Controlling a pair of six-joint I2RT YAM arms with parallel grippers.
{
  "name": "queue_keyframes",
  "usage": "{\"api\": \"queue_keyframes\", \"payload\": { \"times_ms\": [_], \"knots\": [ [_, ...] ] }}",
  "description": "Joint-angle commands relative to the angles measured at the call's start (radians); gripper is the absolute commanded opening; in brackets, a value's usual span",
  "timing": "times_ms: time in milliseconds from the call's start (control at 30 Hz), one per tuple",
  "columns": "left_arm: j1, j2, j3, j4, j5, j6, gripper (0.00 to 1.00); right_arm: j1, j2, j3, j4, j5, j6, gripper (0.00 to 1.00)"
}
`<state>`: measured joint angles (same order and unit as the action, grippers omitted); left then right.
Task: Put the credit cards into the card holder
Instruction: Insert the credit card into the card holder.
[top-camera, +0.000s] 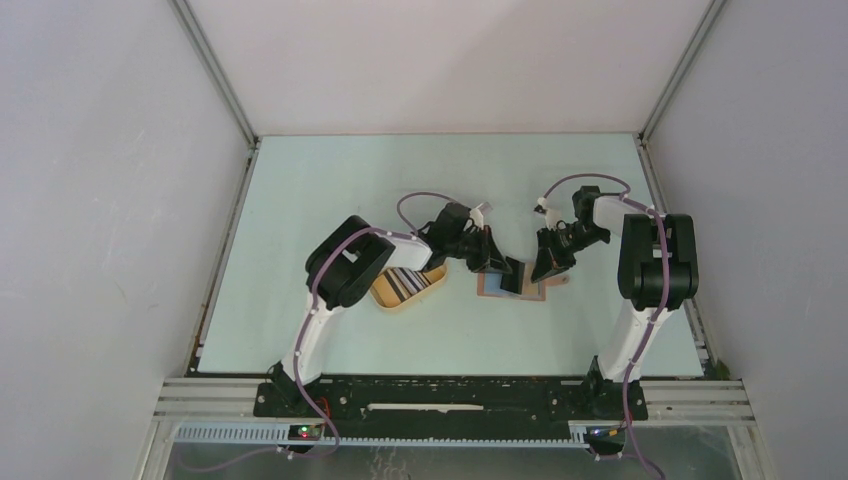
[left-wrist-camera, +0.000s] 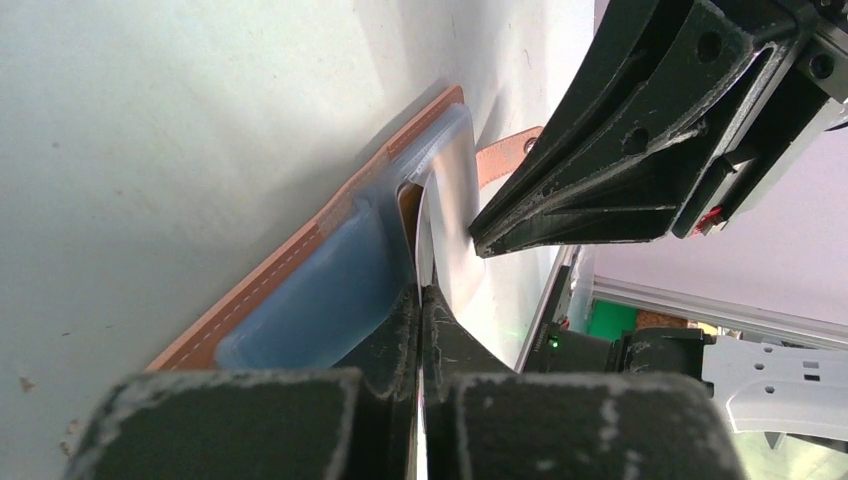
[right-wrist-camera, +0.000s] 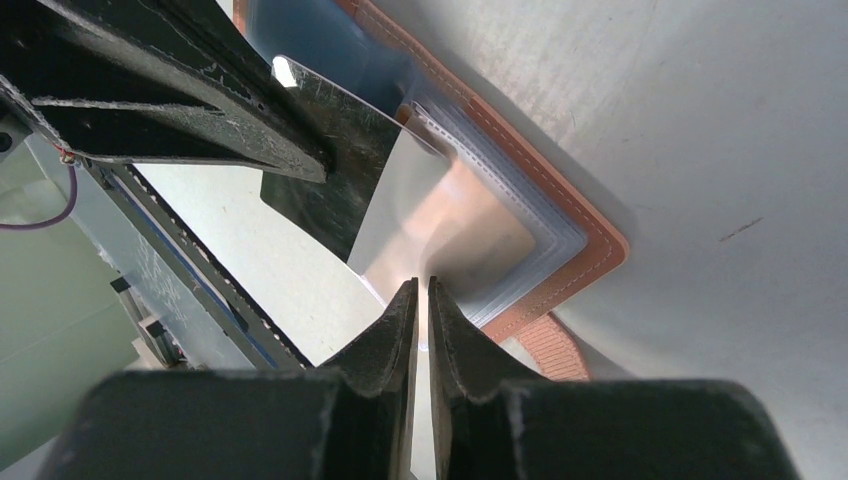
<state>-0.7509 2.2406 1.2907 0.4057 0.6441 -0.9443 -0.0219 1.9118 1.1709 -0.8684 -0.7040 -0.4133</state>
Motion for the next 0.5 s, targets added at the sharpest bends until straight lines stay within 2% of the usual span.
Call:
{"api": "queue_keyframes", "payload": {
  "times_ms": [0, 167, 300, 467],
  "knots": [
    [-0.029, 0.020, 0.011, 0.027, -0.054, 0.005, 0.00, -0.001, 0.020, 0.018, 0.026, 0.055, -0.014, 0.16],
    [-0.036, 0.024, 0.004, 0.033, -0.051, -0.010, 0.00, -0.012, 0.017, 0.017, 0.024, 0.025, -0.014, 0.18],
    [-0.037, 0.031, 0.005, 0.034, -0.042, -0.020, 0.01, -0.037, 0.004, 0.042, -0.017, -0.077, -0.037, 0.21],
    [-0.037, 0.038, 0.007, 0.035, -0.037, -0.031, 0.09, -0.047, -0.071, 0.042, -0.035, -0.181, -0.087, 0.26]
  ]
}}
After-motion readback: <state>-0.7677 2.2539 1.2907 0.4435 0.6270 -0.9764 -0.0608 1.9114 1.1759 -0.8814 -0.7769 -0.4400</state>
